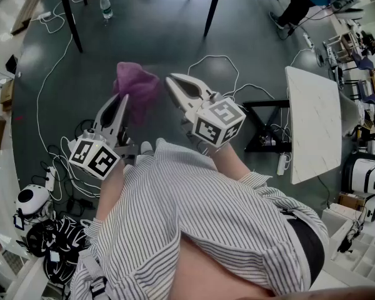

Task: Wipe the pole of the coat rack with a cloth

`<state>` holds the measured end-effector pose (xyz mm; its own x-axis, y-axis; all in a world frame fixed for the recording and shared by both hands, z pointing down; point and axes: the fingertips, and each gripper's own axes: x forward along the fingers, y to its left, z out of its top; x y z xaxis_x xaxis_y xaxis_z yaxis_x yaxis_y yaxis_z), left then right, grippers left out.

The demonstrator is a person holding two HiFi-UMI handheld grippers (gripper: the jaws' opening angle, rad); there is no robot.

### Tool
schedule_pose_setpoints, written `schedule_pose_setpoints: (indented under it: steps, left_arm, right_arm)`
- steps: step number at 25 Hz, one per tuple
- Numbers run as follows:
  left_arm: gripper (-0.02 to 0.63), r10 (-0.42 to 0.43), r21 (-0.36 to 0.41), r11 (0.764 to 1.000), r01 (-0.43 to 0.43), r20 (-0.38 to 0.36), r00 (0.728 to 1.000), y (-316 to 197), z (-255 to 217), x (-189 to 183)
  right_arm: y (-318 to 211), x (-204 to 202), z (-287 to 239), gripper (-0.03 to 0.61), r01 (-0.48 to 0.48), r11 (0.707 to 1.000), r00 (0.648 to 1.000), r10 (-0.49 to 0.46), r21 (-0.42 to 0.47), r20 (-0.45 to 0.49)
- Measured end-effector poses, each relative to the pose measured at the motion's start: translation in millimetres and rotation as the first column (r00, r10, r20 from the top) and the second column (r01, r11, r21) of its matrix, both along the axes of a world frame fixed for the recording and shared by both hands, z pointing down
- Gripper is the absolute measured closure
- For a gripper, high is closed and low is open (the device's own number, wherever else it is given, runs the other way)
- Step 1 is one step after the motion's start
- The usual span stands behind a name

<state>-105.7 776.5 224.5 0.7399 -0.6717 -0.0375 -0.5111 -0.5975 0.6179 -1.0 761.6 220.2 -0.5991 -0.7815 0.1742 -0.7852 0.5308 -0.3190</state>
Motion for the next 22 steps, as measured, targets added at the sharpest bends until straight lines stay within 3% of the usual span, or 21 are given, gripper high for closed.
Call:
schedule_pose_setpoints:
  steps: [12, 18, 22]
  left_arm:
    - [0.565, -0.025, 0.032, 0.999, 0.024, 0.042, 0.999, 2.3, -4.9, -10.8]
    - [0.565, -0.027, 0.017, 1.0, 0.026, 0.043, 0.999, 2.5, -0.3, -7.2]
    - [0.565, -0.016, 0.001, 1.0, 0.016, 0.048, 0.999, 0.4, 5.4, 3.5]
  right_arm:
    - [-1.7, 1.9, -13.1, 0.565, -0.048, 0.998, 0.999, 0.048, 0.049, 0.009]
    - [-4.9, 7.2, -8.7, 0.565, -0.062, 0.998, 0.995, 0.06, 0.018, 0.079]
    - [-10.2, 14.5, -1.3, 0.565, -0.053, 0.999, 0.996, 0.053, 0.004, 0.068]
